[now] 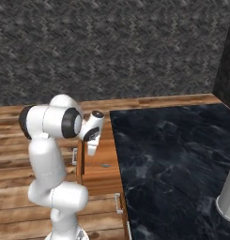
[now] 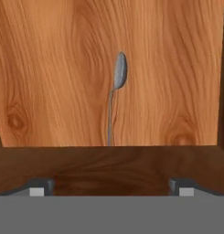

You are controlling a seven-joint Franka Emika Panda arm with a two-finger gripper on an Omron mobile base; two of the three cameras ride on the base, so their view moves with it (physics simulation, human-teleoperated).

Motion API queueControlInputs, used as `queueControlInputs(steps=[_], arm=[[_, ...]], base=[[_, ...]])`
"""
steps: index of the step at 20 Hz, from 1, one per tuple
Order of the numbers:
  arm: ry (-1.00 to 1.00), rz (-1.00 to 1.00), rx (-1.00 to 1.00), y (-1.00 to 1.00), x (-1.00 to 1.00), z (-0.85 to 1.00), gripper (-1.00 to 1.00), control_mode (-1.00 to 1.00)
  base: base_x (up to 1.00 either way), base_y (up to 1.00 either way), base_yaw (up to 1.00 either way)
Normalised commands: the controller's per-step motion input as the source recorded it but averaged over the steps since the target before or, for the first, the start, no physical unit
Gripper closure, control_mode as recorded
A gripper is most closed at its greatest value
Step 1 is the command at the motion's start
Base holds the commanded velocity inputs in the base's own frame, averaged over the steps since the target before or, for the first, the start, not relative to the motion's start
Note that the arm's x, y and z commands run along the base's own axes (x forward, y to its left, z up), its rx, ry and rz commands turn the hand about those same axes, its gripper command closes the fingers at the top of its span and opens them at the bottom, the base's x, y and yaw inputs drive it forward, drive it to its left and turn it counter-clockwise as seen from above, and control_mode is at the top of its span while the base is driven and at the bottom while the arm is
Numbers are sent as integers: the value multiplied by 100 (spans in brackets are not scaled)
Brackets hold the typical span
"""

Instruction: Organize the utensils by type. Pick up the wooden spoons from the counter and place them in the open cabinet. Then pick up the metallic utensils from the counter and place them in the open drawer.

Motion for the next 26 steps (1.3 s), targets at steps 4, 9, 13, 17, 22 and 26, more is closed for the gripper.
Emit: queueControlInputs(steps=[4,9,13,17,22,26], arm=[[-7,39,-9,13,-54,65,-100,-100],[-3,69,-23,12,-67,46,-100,-100],[0,85,-28,8,-64,26,-100,-100],[0,87,-28,9,-62,24,-100,-100],[-1,69,-20,2,-67,14,-100,-100],[-19,22,0,-10,-89,0,-100,-100]], base=[[0,0,0],[0,0,0],[0,0,0],[0,0,0],[0,0,0],[0,0,0]])
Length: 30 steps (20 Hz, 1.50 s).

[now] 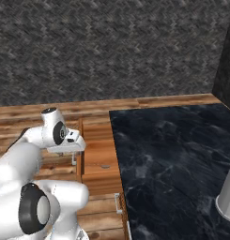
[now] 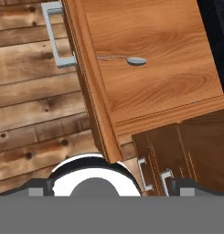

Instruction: Organize the utensils by type. Pick up the wooden spoons from the counter and place them in the open cabinet. Then pick up the metallic utensils from the counter and place them in the open drawer.

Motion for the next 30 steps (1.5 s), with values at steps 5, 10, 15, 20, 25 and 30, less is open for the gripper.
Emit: queueControlInputs(steps=[5,10,15,20,25,30], arm=[[-21,4,0,-12,-77,-5,-100,-100],[-23,0,2,-9,-83,-8,-100,-100],[0,0,0,0,0,0,-100,100],[0,0,0,0,0,0,-100,100],[0,0,0,0,0,0,-100,100],[0,0,0,0,0,0,-100,100]], base=[[0,0,0],[0,0,0],[-100,-17,0],[-100,-15,-10],[-14,14,-92],[0,14,-100]])
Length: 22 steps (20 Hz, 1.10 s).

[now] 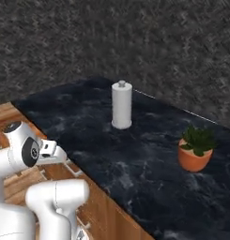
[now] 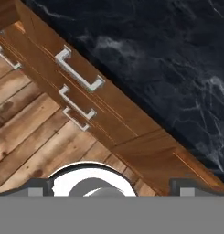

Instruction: Organize the utensils by type. Pick up the wooden spoons from the counter and place them in the open cabinet. Then pick up the metallic utensils from the counter and place them in the open drawer.

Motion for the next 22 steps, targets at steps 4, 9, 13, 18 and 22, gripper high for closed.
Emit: queueControlInputs(steps=[4,9,13,18,22], arm=[[0,0,0,0,0,0,-100,100],[0,0,0,0,0,0,-100,100],[0,0,0,0,0,0,-100,100],[0,0,0,0,0,0,-100,100],[0,0,0,0,0,0,-100,100]], base=[[0,12,-100],[0,10,-100],[0,9,-100],[0,10,-100],[0,13,-100]])
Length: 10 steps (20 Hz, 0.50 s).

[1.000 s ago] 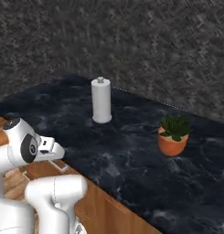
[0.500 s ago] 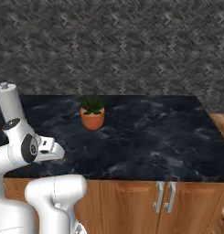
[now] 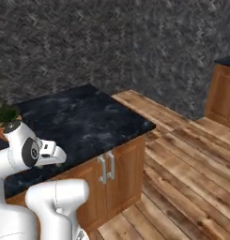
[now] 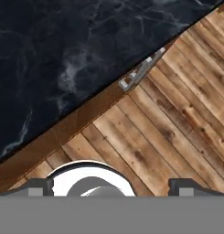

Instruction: Organize the utensils by type. Pick up the wooden spoons from the counter and place them in the open cabinet. Then pick up the metallic utensils from the counter and place them in the open drawer.

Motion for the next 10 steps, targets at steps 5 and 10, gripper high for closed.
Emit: queueControlInputs(steps=[5,10], arm=[[0,0,0,0,0,0,-100,100],[0,0,0,0,0,0,-100,100]], base=[[1,3,-100],[44,-4,-75]])
